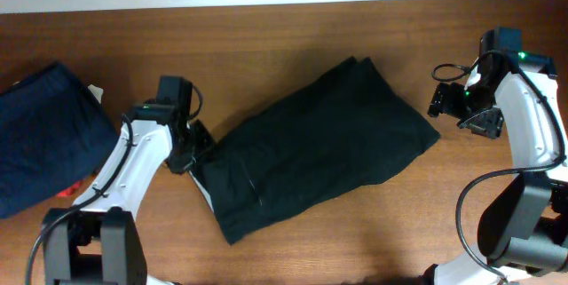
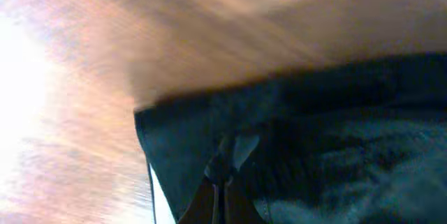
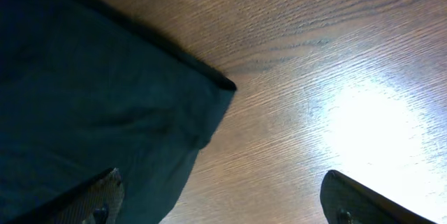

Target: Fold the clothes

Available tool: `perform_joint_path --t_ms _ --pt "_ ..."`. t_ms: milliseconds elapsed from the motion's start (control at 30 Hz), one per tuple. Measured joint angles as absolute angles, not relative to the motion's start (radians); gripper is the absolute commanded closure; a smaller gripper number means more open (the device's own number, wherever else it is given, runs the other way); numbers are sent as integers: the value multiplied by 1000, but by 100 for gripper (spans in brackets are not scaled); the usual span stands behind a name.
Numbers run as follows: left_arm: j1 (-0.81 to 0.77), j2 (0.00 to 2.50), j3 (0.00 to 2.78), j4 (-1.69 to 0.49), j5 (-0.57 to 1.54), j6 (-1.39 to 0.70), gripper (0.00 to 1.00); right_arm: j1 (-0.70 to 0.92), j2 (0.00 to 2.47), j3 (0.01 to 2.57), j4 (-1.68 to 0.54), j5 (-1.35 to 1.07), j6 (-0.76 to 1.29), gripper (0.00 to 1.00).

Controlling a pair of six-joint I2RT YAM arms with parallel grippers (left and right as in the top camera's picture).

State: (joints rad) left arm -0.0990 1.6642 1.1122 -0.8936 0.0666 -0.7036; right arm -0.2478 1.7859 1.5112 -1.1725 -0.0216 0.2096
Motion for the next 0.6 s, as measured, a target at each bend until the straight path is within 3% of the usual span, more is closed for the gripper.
perform_joint_path --t_ms 67,133,400,600 --pt "-99 1664 1054 -895 20 -733 98 -248 1786 1511 -1162 -54 191 5" --pt "-99 1664 1009 -894 -9 -758 83 -247 1786 1511 -1141 -118 145 7" --pt "-100 1664 895 -783 -49 -787 81 -183 1843 1511 -1090 -247 -1 6" --pt "-100 1645 864 -758 -49 -787 77 -142 1993 1508 -883 -253 -33 6"
